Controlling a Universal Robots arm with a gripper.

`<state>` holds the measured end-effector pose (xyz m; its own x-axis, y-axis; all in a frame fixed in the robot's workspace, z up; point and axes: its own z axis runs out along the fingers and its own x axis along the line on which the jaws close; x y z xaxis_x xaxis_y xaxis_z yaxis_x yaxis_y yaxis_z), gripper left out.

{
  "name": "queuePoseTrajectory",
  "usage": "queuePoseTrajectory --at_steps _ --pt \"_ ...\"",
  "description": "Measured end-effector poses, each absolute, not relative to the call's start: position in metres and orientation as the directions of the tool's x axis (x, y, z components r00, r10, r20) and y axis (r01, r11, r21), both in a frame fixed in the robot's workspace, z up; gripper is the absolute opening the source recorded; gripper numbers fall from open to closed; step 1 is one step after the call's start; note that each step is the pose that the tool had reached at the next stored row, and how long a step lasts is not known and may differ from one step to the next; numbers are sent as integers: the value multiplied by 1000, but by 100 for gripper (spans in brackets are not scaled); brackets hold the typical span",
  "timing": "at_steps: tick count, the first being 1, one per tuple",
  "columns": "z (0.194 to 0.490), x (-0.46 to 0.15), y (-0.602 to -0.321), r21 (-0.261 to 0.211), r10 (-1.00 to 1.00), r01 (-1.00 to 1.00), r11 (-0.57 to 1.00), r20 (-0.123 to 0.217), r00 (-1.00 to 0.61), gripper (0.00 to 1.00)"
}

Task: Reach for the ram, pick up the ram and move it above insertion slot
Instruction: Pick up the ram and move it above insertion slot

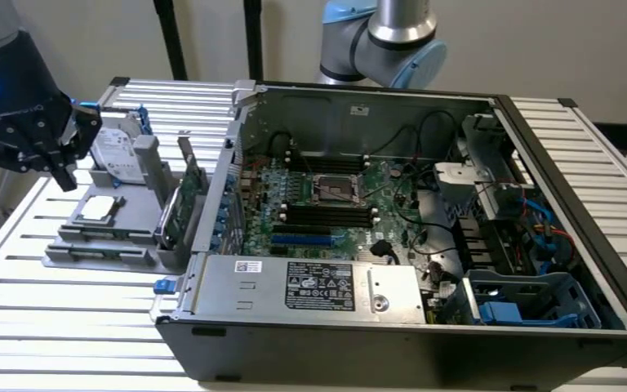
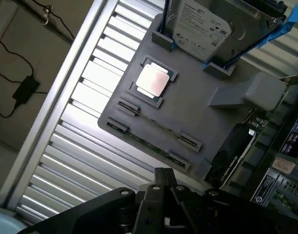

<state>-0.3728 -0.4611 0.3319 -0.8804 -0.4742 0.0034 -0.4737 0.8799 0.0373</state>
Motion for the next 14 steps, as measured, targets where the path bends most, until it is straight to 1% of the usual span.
queuePoseTrajectory --at_steps 14 --pt "332 -373 -461 37 -680 -680 733 4 -733 11"
